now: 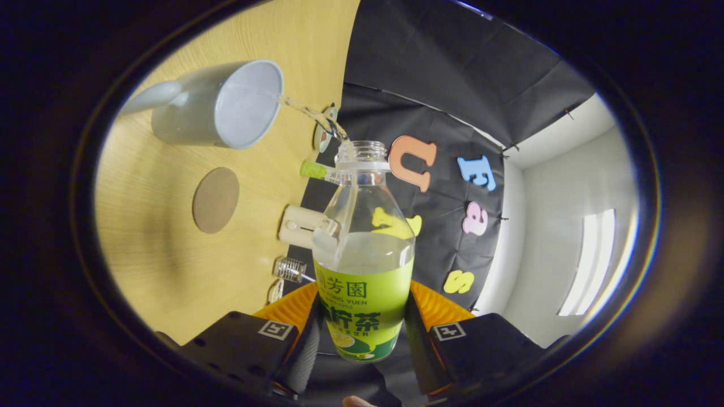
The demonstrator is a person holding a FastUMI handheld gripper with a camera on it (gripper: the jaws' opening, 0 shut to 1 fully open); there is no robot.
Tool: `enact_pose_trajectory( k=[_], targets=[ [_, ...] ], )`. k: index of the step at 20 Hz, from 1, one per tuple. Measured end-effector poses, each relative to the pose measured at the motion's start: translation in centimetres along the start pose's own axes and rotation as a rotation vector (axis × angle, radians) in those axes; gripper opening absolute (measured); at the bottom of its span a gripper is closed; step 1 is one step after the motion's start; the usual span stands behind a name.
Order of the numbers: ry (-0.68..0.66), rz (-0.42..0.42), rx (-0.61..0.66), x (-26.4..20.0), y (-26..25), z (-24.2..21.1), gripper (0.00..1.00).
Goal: Take the bottle from table, then pour the juice into the cup, finally place the bottle on the coaster
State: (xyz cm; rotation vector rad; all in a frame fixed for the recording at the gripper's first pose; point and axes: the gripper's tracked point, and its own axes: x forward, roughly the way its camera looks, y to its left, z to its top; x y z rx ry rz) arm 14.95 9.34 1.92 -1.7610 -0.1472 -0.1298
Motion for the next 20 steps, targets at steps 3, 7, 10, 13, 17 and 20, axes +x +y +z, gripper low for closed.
enact_pose_trajectory(
  k=[3,7,10,13,17,20],
  targets=[
    [0.001,0.002,-0.008,-0.07,-0.02,-0.13,0.75],
    [0.0,0.006,-0.028,-0.1,0.13,-0.2,0.75],
    [-0.007,0.003,-0.041,-0.09,-0.08,-0.01,0.75],
    [-0.013,-0.002,-0.057,-0.11,-0.22,0.08,0.75],
    [-0.013,0.002,-0.076,0.17,-0.25,0.01,0.75],
    [-0.016,0.005,-0.097,0.12,-0.26,0.17,0.75]
  ],
)
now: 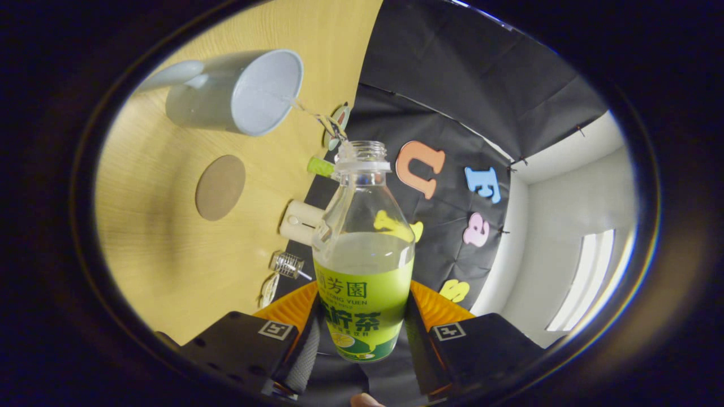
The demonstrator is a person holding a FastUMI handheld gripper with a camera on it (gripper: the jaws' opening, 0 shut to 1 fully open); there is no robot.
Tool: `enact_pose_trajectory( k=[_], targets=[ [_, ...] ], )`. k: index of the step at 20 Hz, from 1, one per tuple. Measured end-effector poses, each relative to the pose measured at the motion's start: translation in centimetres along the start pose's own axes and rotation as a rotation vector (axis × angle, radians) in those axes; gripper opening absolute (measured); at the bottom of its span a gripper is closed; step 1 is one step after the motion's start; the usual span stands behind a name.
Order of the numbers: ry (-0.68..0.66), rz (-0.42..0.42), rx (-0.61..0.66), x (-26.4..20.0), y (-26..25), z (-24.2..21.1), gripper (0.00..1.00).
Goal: Take the bottle from table, then pour the juice into the cup, finally place the bottle on the coaster
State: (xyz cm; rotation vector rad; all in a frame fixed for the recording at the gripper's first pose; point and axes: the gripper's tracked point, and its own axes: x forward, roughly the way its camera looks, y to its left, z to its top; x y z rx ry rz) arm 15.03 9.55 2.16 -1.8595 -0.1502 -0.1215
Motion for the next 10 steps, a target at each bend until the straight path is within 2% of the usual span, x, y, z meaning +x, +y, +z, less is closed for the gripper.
enact_pose_trajectory(
  k=[10],
  targets=[
    [-0.006,-0.013,-0.051,-0.1,-1.3,0.4,0.75]
  ],
)
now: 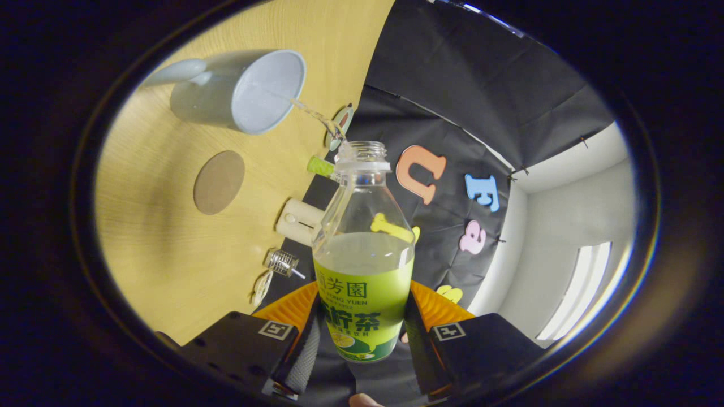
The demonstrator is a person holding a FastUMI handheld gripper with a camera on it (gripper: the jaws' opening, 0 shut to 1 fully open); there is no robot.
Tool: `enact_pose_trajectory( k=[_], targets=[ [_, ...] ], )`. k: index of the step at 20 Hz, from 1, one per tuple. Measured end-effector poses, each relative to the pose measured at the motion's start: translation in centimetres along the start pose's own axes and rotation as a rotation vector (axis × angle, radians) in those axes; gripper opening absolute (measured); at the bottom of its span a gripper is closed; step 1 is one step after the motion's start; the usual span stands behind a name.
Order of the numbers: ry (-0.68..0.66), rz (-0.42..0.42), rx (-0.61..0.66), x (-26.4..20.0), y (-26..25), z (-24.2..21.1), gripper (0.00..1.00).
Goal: Take the bottle from table, then pour the juice into the cup, finally place the bottle on the coaster
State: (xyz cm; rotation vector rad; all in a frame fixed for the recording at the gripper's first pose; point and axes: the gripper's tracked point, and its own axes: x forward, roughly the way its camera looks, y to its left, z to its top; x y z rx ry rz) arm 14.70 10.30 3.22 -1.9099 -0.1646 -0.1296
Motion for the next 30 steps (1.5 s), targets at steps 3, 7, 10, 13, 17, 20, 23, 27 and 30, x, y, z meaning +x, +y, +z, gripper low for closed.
enact_pose_trajectory(
  k=[3,7,10,13,17,20,23,27,30],
  targets=[
    [-0.004,-0.016,-0.02,0.1,-0.3,0.1,0.75],
    [-0.011,-0.031,-0.054,-0.1,-0.8,0.5,0.75],
    [-0.012,-0.035,-0.062,0.0,-0.9,0.6,0.75],
    [-0.015,-0.044,-0.075,0.3,-1.1,0.6,0.75],
    [-0.021,-0.056,-0.092,0.5,-1.8,1.0,0.75],
    [-0.028,-0.062,-0.101,0.6,-2.1,1.2,0.75],
    [-0.029,-0.065,-0.101,0.5,-2.4,1.4,0.75],
    [-0.028,-0.063,-0.085,0.7,-2.4,1.4,0.75],
    [-0.021,-0.047,-0.027,0.5,-2.1,1.1,0.75]
  ],
)
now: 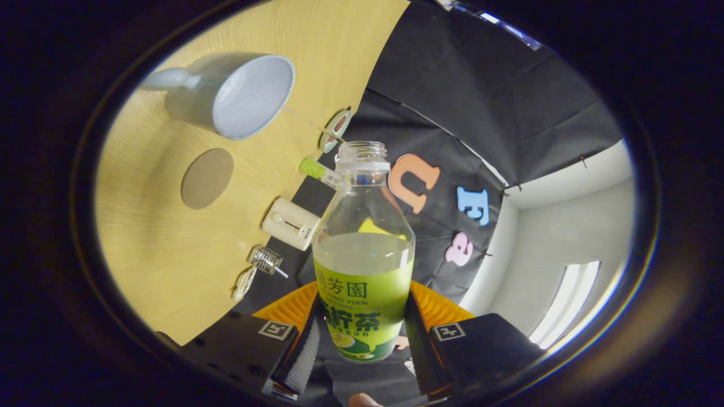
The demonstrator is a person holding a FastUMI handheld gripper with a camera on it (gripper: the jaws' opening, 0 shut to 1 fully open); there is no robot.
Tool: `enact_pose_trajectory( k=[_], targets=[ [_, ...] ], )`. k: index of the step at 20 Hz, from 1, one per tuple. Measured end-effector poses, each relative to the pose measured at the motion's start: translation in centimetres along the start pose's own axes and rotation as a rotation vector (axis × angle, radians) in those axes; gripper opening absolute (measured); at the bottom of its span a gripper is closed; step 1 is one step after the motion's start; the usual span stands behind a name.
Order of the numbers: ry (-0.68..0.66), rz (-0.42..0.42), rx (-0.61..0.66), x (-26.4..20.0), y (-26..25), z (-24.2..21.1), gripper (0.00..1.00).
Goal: Take the bottle from table, then pour the juice into the cup, finally place the bottle on the coaster
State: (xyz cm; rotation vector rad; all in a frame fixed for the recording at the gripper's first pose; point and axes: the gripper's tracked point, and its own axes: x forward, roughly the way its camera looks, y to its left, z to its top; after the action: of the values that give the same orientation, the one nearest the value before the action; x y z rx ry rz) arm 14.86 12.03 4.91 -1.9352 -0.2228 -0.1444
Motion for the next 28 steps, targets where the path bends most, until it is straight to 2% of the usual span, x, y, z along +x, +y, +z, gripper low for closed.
enact_pose_trajectory(
  k=[4,8,11,17,22,28],
  targets=[
    [0.04,0.06,0.182,-0.5,0.8,-0.4,0.75],
    [0.065,0.062,0.325,-0.8,0.2,-0.7,0.75],
    [0.076,0.101,0.448,-0.8,1.2,-0.7,0.75],
    [0.099,0.224,0.811,-2.4,2.1,0.0,0.75],
    [0.098,0.222,1.087,-2.7,-0.2,-0.9,0.75],
    [0.046,0.226,1.498,-1.9,-2.7,-1.7,0.75]
  ],
)
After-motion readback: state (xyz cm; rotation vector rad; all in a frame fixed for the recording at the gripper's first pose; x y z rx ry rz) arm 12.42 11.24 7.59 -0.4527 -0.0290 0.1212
